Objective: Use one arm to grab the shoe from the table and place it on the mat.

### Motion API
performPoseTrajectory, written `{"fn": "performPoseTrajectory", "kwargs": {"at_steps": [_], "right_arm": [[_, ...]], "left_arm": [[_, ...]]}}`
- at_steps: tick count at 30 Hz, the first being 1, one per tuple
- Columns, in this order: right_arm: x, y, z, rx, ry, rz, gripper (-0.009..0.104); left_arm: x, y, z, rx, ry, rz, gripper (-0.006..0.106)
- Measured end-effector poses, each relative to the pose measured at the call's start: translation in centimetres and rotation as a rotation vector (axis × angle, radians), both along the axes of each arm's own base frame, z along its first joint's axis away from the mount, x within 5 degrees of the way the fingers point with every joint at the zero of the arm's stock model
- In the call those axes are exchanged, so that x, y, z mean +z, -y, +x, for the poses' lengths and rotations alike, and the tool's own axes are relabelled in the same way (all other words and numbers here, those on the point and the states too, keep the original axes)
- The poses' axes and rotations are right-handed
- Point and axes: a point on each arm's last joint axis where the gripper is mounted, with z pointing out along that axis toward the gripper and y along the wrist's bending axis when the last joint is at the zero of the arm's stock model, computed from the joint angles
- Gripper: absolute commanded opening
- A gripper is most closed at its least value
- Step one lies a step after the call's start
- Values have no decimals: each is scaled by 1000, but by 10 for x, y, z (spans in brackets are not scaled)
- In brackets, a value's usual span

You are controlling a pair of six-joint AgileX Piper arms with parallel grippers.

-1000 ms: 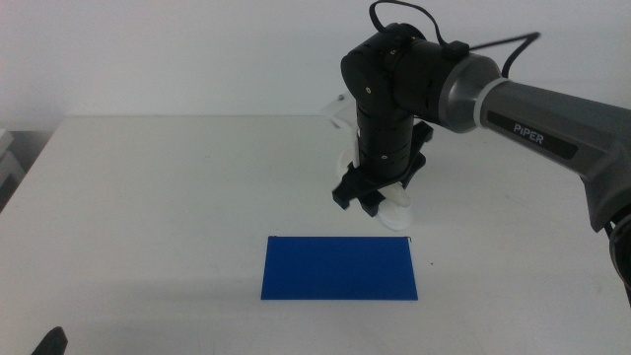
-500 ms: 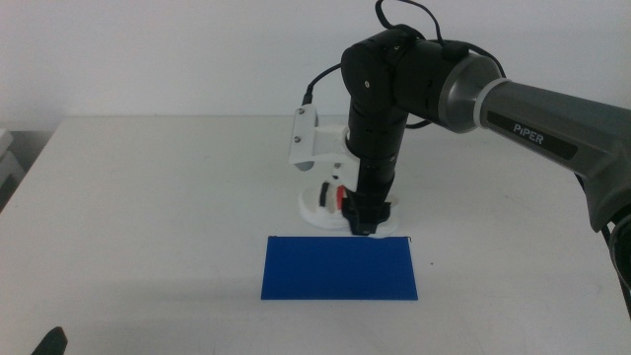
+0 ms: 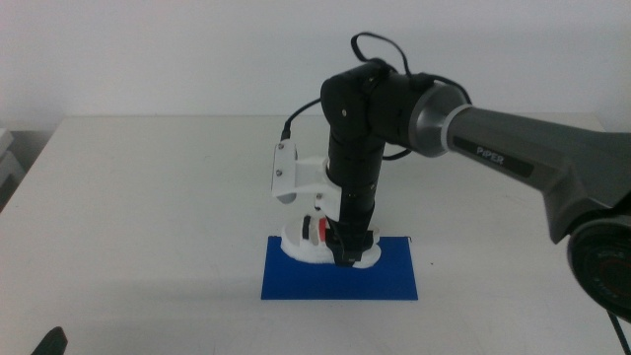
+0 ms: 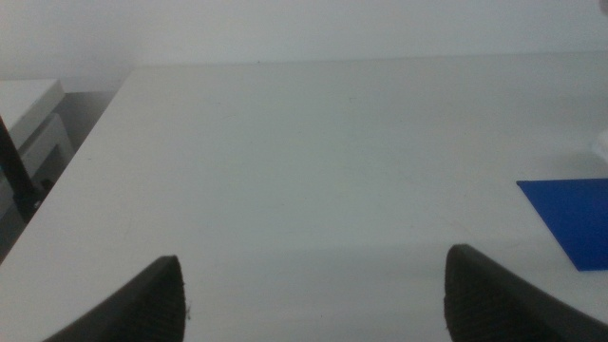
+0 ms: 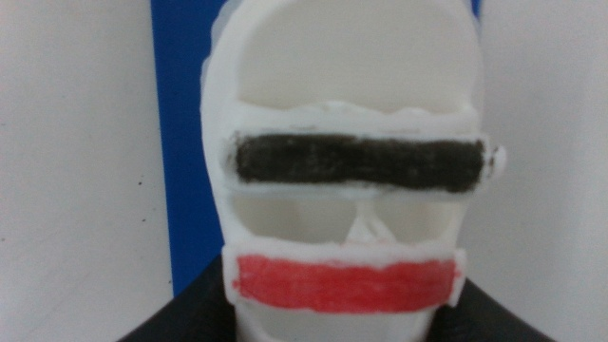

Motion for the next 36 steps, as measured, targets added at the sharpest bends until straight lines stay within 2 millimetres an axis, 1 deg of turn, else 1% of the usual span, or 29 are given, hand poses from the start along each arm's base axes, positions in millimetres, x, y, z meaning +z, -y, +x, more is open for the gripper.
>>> {"fn": "performPoseTrajectory", "kwargs": {"at_steps": [6,10,13,16,17,18,21,23,25,27,30,35,36], "right_arm": [[-22,-2,3,3,-32,-33,-4],[-30,-2,4,3,-43,-43,-4],[-30,-2,4,-9,-46,-40,11],[-30,-3,4,-19,-49,-35,29],[-30,-3,4,-20,-51,-33,37],[-30,-3,4,-21,-51,-33,51],[-30,-3,4,-23,-52,-33,72],[-30,-3,4,-32,-53,-33,83],[-27,-3,4,-55,-50,-28,89],[-19,-2,3,-79,-38,-18,92],[9,3,0,-122,18,4,92],[89,22,-16,-264,170,91,92],[101,26,-19,-298,190,111,92]], "left_arm": [[0,0,0,0,0,0,94],[0,0,0,0,0,0,94],[0,0,0,0,0,0,94],[0,0,0,0,0,0,94],[0,0,0,0,0,0,94],[0,0,0,0,0,0,94],[0,0,0,0,0,0,94],[0,0,0,0,0,0,94],[0,0,0,0,0,0,94],[0,0,0,0,0,0,94],[0,0,0,0,0,0,94],[0,0,0,0,0,0,94],[0,0,0,0,0,0,94]]}}
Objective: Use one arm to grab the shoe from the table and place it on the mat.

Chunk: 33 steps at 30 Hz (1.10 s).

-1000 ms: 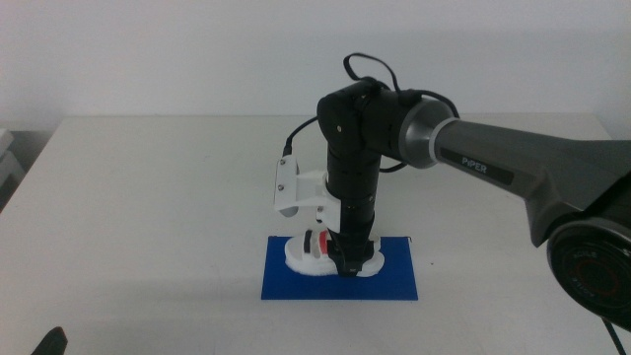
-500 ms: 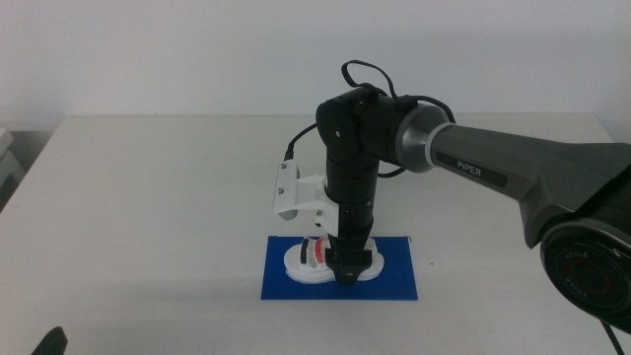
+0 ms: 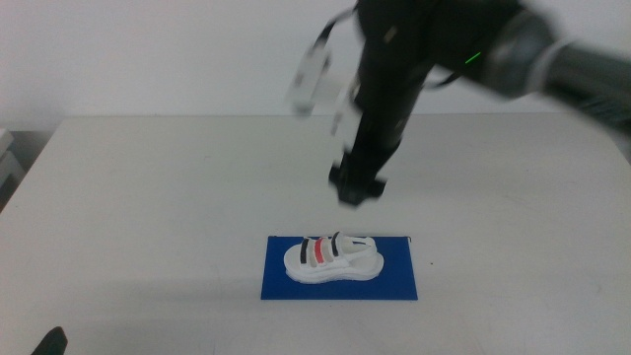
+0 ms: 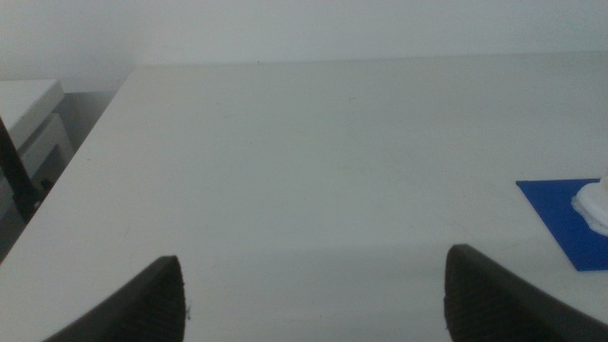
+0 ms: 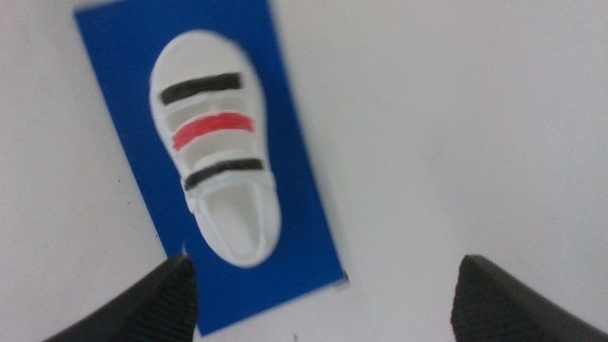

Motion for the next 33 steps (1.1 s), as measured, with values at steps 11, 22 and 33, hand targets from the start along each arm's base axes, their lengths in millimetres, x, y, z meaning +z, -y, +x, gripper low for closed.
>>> {"fn": "performPoseTrajectory", "kwargs": {"at_steps": [11,22,33], "right_arm": [[93,96,-57,-408,141,151,92],[108,205,-155,-770,290,311,92],[64,247,-233,-941,484,447,90]], "left_arm": [[0,0,0,0,0,0,94],[0,0,0,0,0,0,94],[0,0,0,0,0,0,94]]}}
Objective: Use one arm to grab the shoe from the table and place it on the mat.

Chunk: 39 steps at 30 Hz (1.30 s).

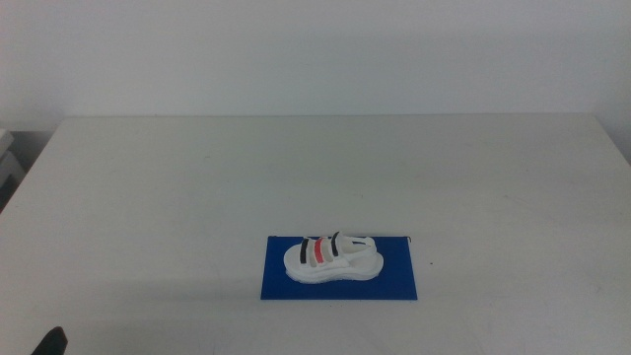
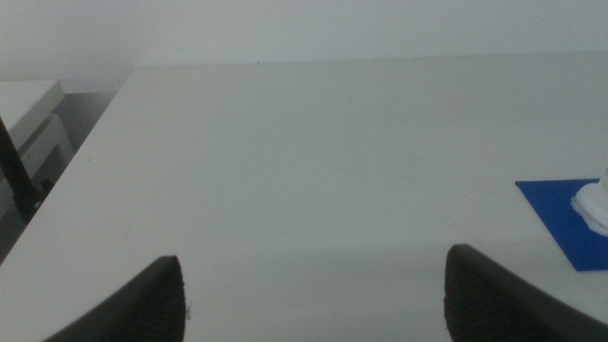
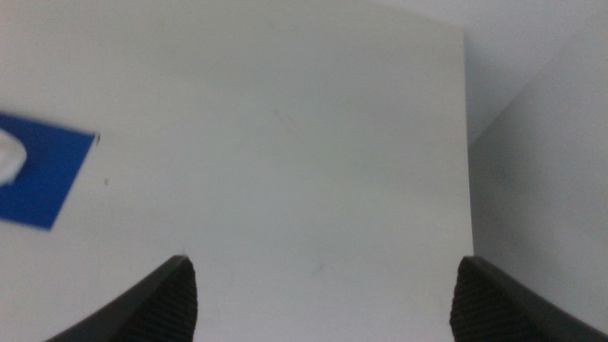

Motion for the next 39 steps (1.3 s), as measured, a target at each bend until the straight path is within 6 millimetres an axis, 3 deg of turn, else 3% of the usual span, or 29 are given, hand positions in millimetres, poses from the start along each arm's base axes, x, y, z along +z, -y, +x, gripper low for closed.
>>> {"fn": "performPoseTrajectory", "kwargs": {"at_steps": [9,17,28,36,39], "right_arm": [[-72,-1,-48,22,279,137,75],[-121,2,-76,39,468,167,60],[-160,1,-70,34,380,159,48],[-199,1,-64,32,293,125,44],[-198,2,-63,40,328,97,43]], "left_arm": [[0,0,0,0,0,0,94],[0,0,0,0,0,0,94],[0,0,0,0,0,0,94],[0,0,0,0,0,0,94],[0,0,0,0,0,0,94]]}}
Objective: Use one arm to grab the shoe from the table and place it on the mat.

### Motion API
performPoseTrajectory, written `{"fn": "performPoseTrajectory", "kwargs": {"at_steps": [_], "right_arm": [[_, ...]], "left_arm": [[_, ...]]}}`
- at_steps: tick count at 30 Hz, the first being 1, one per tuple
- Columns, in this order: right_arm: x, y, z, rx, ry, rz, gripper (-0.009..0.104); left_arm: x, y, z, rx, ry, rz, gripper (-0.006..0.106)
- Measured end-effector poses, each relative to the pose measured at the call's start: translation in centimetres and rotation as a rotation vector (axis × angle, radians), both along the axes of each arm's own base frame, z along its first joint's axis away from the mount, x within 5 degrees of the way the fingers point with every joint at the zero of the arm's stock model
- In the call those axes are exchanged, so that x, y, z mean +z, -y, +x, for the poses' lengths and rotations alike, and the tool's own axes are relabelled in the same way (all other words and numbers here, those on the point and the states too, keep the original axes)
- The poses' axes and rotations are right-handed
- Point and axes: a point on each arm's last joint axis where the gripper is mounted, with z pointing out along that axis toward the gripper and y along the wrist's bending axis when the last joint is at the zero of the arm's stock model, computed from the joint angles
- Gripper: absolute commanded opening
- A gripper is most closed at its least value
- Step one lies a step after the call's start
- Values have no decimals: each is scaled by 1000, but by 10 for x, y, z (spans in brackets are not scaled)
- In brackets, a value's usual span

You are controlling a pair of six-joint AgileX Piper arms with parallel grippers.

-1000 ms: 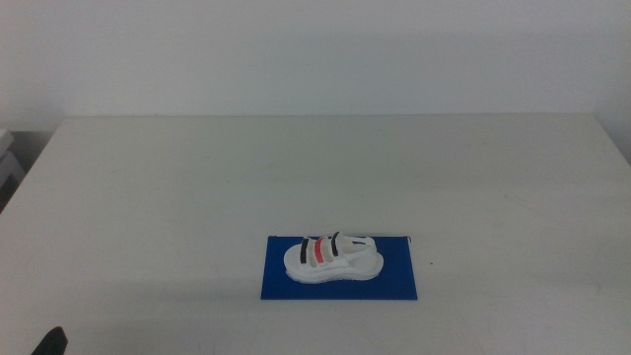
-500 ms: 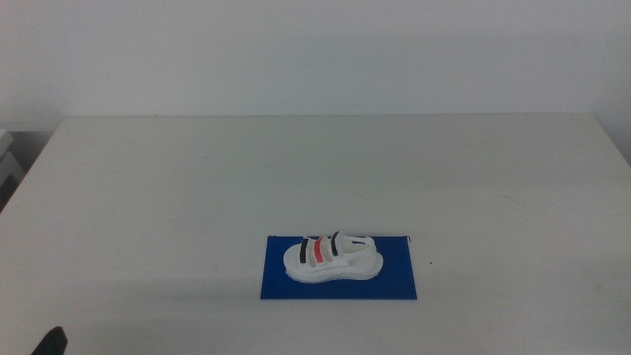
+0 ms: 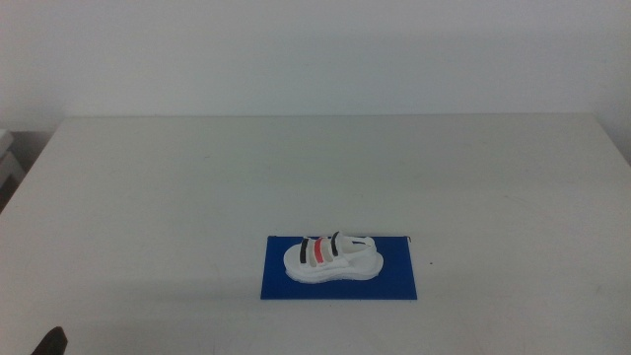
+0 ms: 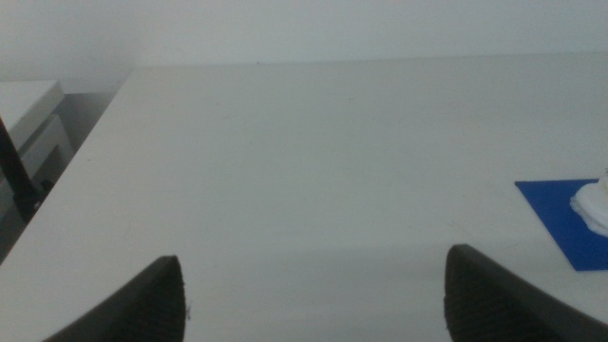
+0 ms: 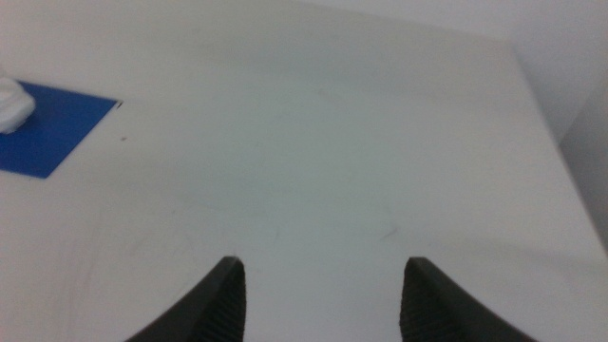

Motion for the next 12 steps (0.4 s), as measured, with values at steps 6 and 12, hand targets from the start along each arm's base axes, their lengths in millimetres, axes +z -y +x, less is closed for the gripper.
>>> {"fn": "performPoseTrajectory", "kwargs": {"at_steps": [6,12], "right_arm": [[4,0,2,5,57,-31,43],[5,0,2,6,70,-33,43]], "left_arm": [[0,0,0,0,0,0,94],[0,0,0,0,0,0,94]]}}
